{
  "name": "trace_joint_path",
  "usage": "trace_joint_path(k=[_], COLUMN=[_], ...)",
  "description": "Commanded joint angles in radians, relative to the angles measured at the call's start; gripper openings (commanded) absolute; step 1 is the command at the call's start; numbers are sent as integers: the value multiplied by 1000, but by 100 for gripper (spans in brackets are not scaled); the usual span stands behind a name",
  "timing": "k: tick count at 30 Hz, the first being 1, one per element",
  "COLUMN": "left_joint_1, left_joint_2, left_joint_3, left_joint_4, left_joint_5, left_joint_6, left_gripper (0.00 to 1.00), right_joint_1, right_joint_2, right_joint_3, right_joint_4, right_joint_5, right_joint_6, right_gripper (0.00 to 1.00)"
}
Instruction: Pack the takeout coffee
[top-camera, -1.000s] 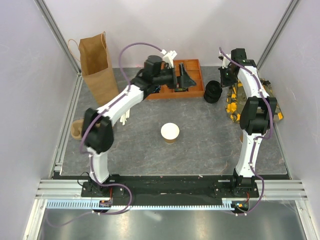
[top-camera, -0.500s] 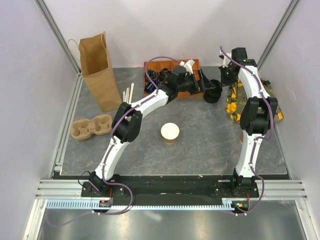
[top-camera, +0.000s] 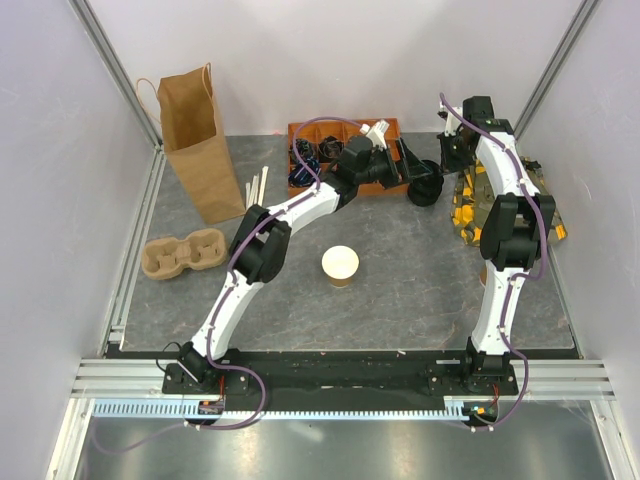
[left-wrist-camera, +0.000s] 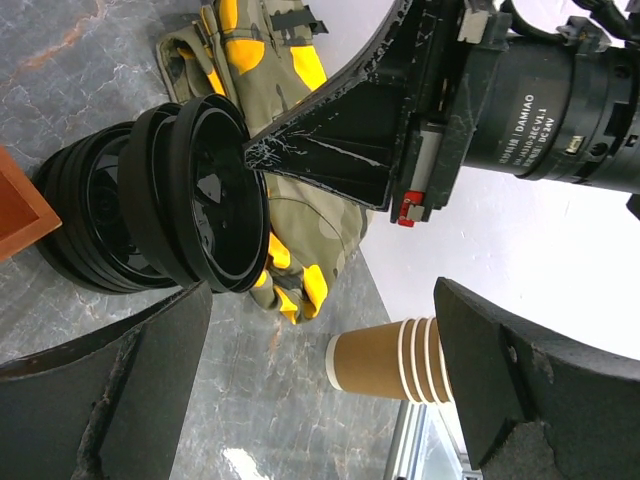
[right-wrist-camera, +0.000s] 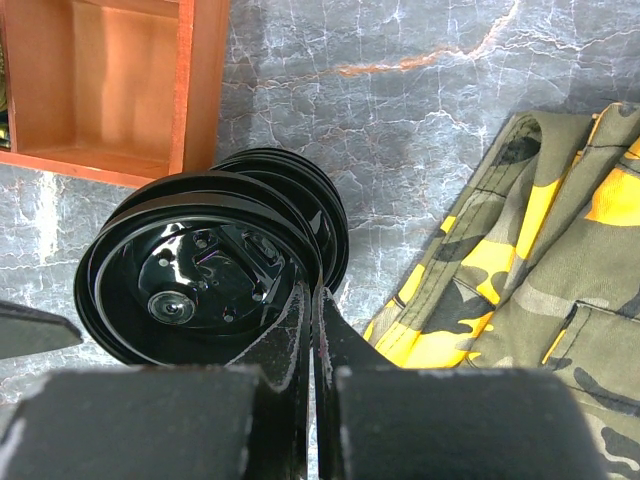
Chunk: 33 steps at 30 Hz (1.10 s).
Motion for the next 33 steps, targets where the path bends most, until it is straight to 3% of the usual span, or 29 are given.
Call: trace_joint_path(k=[1, 33], left_joint_1=[-4, -18], left_joint_2=[24, 92], left_joint_3=[45, 102], left_joint_4=[63, 32], left_joint_5=[-14, -93], left_joint_6=[-25, -13], left_gripper=[100, 100], right_joint_1=[-3, -21], right_joint_2=[-66, -81], right_joint_3=[-5, -26], right_joint_4=[19, 13], right_joint_5=[-21, -65], right_joint_6=[7, 15], right_gripper=[0, 0])
